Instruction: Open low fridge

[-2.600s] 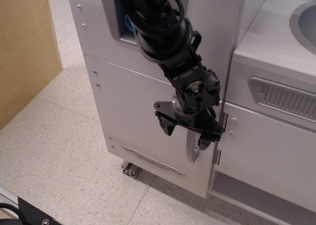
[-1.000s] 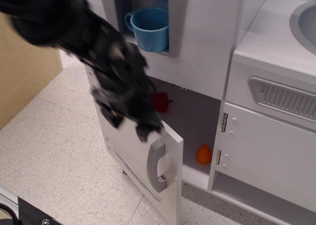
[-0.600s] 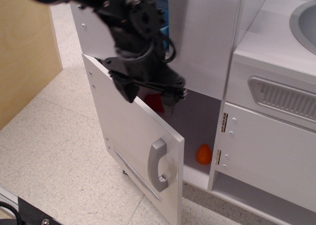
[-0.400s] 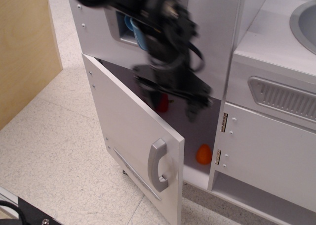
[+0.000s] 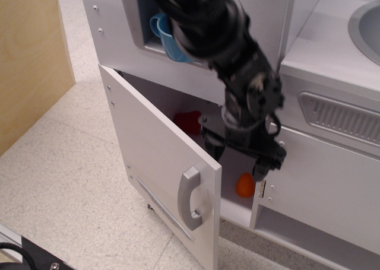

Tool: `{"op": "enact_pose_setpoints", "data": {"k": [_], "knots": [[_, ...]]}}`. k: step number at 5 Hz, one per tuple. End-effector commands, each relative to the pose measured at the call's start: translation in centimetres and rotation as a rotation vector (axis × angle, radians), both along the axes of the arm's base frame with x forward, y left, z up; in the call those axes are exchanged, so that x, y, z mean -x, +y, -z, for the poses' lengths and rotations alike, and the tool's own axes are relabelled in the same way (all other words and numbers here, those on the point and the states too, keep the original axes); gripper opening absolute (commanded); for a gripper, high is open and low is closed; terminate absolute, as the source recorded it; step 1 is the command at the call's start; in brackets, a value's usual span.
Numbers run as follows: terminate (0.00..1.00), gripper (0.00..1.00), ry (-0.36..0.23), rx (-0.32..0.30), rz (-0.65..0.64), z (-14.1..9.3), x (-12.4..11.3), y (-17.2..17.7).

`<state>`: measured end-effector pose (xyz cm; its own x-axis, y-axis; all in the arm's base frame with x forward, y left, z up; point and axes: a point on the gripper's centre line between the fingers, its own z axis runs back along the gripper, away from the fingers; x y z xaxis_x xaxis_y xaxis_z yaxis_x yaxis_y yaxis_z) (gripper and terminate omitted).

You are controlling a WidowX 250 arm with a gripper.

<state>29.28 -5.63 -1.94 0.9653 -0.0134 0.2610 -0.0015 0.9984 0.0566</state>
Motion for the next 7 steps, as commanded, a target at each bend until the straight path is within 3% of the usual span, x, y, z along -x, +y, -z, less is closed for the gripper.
{"op": "enact_pose_setpoints", "data": {"k": [1,3,7], "knots": [[0.00,1.00,0.013,-0.050,-0.015,2.2,1.1,2.2],[0.00,1.00,0.067,-0.037,-0.016,3.0,4.5,5.9],[0.00,1.00,0.060,-0.043,0.003,2.4,9.7,14.8]]}}
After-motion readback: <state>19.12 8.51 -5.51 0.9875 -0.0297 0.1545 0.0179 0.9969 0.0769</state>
